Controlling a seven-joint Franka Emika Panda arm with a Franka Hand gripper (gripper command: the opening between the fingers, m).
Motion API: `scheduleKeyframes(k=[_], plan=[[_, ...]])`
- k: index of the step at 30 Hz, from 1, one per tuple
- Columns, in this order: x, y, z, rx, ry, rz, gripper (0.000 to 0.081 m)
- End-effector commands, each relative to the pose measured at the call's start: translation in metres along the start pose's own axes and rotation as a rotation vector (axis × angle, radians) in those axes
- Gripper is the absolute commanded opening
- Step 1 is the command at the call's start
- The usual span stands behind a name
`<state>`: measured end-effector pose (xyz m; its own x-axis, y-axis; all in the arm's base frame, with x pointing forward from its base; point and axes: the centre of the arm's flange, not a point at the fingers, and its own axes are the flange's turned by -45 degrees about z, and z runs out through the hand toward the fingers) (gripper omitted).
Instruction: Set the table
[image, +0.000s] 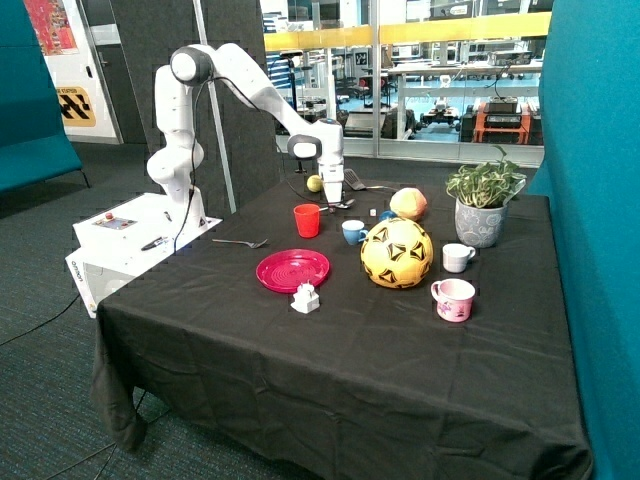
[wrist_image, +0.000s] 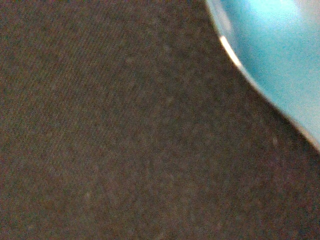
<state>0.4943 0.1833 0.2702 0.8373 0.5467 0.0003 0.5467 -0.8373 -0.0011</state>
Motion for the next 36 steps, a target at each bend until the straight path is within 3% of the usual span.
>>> scheduleKeyframes(k=[1, 17, 22, 28, 36], plan=[[0.007, 0.0, 0.004, -0.0011, -0.0003, 0.007, 0.0496], [0.012, -0.006, 0.005, -0.0011, -0.0003, 0.002, 0.0447], [0.012, -0.003, 0.005, -0.0011, -0.0003, 0.006, 0.0297], [0.012, 0.003, 0.004, -0.0011, -0.0003, 0.02, 0.003], [0.011, 0.012, 0.002, -0.0011, -0.0003, 0.031, 0.0]])
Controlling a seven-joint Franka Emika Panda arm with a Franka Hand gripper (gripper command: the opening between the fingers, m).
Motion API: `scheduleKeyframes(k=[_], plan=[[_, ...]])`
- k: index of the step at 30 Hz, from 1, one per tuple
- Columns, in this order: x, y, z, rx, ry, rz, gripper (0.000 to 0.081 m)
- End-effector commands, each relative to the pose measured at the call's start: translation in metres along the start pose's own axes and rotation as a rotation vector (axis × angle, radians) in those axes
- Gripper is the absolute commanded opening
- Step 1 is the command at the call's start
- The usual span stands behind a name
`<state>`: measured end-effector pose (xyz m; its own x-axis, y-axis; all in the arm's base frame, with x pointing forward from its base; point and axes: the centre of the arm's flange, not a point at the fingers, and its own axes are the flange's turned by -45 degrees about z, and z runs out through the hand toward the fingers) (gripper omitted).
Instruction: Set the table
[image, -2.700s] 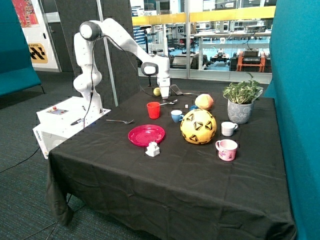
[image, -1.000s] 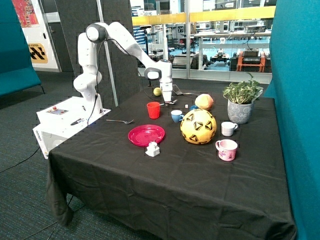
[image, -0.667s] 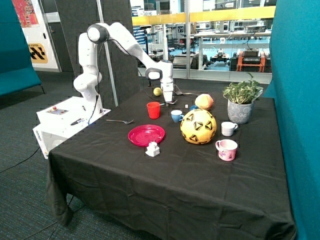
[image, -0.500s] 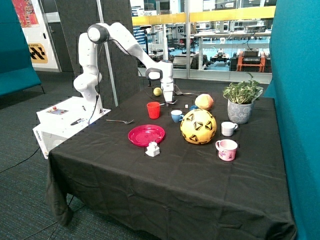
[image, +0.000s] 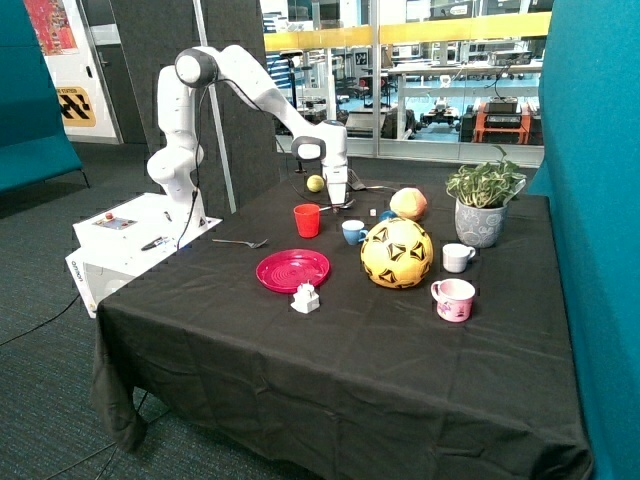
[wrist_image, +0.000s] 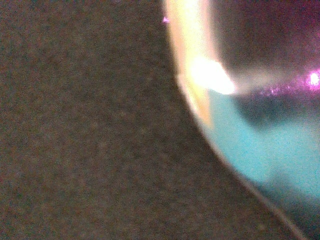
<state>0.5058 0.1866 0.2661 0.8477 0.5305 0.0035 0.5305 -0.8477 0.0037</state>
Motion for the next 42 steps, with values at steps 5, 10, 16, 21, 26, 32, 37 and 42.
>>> scheduleKeyframes(k=[5, 10, 16, 21, 26, 32, 37, 42], plan=[[-0.001, 0.011, -0.002, 0.0037, -0.0035, 0.018, 0.0], [-0.002, 0.01, -0.002, 0.0037, -0.0035, 0.014, 0.0], [-0.002, 0.006, -0.001, 0.0037, -0.0035, 0.003, 0.0], [-0.002, 0.002, 0.0, 0.0037, -0.0034, -0.003, 0.0], [-0.001, 0.0, -0.002, 0.0037, -0.0034, -0.009, 0.0], [-0.001, 0.003, -0.017, 0.0037, -0.0034, -0.015, 0.0], [0.0, 0.009, -0.036, 0.0037, -0.0034, -0.012, 0.0], [-0.002, 0.017, -0.056, 0.0037, -0.0034, -0.008, 0.0]])
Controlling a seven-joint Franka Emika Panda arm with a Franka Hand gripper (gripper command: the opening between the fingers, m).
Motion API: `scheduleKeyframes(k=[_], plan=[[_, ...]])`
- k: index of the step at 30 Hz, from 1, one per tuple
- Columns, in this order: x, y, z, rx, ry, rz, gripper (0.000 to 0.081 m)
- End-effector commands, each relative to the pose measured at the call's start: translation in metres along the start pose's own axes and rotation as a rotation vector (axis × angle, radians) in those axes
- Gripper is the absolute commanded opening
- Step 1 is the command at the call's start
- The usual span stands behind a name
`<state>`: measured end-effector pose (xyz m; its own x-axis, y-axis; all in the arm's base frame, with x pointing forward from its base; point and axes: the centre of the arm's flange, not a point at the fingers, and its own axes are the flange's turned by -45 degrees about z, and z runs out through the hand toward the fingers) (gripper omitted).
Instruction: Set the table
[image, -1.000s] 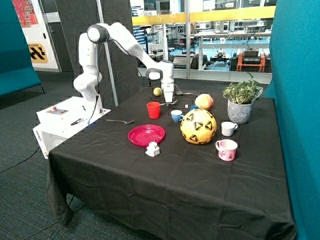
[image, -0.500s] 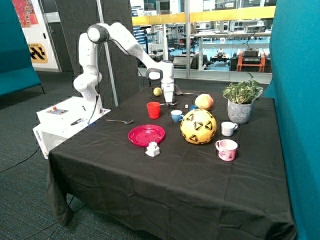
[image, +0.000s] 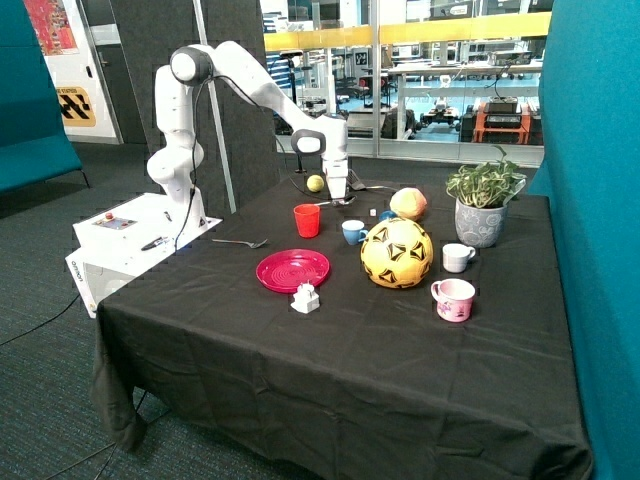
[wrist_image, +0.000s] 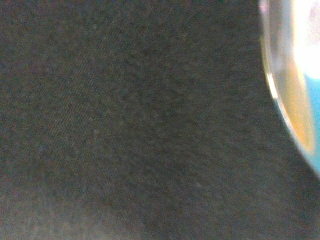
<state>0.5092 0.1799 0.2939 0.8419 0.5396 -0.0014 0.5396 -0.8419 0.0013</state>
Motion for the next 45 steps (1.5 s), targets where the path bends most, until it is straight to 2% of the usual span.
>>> scheduleKeyframes(k=[1, 14, 32, 45], plan=[[-0.003, 0.011, -0.032, 0.0013, 0.0014, 0.004, 0.0], [-0.015, 0.027, -0.071, 0.0013, 0.0014, 0.035, 0.0], [-0.042, 0.044, -0.112, 0.0014, 0.0014, 0.067, 0.0], [-0.067, 0.083, -0.139, 0.0014, 0.0013, 0.141, 0.0]])
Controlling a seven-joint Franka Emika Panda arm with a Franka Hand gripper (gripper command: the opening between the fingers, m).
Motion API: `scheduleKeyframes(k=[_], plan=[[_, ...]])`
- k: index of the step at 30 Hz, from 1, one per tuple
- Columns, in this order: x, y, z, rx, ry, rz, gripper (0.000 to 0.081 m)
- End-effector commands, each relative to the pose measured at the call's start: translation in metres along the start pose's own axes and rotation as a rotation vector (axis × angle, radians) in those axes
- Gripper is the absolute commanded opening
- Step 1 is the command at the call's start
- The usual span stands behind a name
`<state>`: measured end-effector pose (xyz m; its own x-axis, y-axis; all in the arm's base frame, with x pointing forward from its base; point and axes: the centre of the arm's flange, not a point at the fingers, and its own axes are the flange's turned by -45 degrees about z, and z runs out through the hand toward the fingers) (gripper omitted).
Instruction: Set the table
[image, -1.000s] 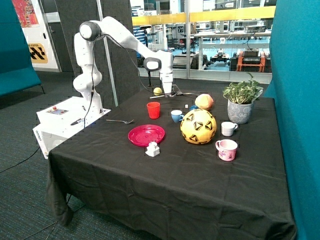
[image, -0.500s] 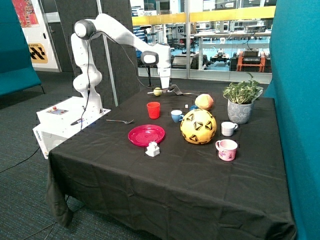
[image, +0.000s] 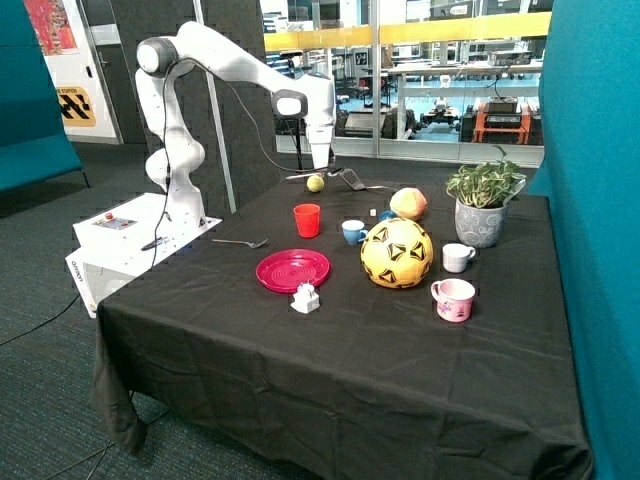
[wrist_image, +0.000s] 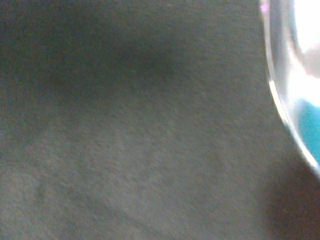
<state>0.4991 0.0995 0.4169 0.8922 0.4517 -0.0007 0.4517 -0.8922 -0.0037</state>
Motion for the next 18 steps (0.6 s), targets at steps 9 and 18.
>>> scheduleKeyframes(k=[9, 18], plan=[[-0.033, 0.049, -0.022, -0.0037, 0.0009, 0.099, 0.0], [-0.053, 0.066, -0.023, -0.0037, 0.001, 0.136, 0.0]])
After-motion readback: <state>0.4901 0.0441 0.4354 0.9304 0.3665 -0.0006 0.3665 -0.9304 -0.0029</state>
